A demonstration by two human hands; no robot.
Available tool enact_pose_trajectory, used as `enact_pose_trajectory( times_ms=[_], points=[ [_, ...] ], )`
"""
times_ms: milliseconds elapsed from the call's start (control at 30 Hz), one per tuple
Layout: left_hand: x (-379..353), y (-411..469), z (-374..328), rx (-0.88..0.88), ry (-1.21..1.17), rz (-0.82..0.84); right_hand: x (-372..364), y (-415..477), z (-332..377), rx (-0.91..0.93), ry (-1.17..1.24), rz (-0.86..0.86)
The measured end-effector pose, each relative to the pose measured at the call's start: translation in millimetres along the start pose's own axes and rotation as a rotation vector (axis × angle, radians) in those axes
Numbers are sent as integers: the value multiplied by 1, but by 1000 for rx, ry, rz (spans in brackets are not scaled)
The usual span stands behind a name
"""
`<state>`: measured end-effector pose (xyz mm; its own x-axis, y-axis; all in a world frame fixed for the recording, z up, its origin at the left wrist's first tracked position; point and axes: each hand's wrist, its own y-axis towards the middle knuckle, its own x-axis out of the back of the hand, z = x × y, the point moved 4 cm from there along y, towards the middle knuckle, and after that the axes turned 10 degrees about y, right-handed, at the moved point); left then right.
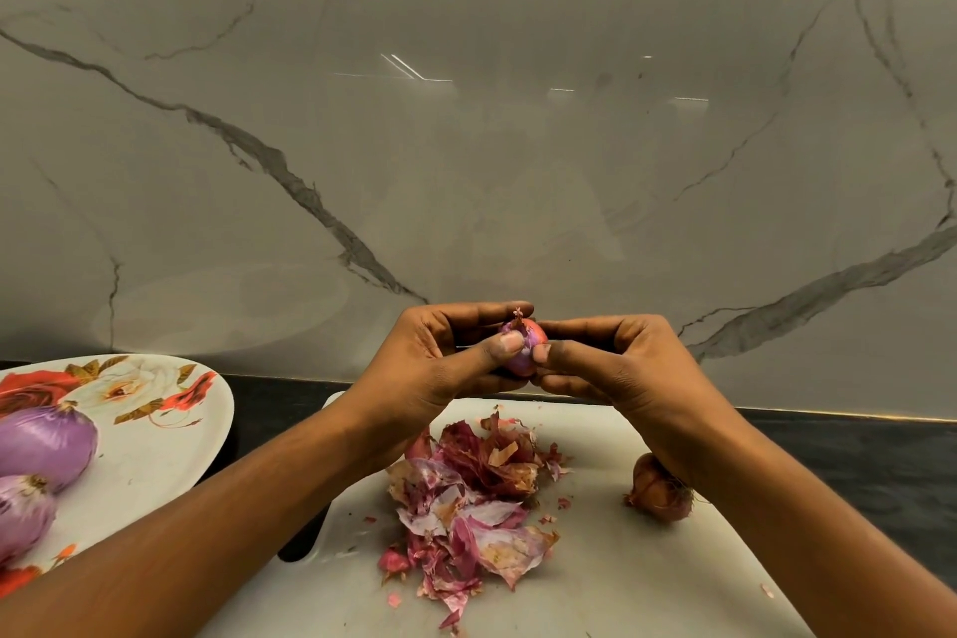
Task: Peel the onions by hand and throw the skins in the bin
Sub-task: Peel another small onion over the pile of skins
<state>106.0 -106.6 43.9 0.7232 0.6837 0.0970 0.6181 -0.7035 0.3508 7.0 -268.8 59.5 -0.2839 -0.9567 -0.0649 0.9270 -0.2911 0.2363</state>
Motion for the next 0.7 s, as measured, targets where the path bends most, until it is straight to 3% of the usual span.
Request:
enact_pose_trajectory(
  times_ms=[233, 433, 700],
  points=[
    [1, 1, -2, 31, -113, 3, 3, 0, 0, 51, -55, -41],
    [1, 1, -1, 27, -75, -13, 3, 3, -2, -17, 28, -21],
    [0, -1, 2, 23, -26, -7, 3, 4, -4, 13, -33, 11]
  ],
)
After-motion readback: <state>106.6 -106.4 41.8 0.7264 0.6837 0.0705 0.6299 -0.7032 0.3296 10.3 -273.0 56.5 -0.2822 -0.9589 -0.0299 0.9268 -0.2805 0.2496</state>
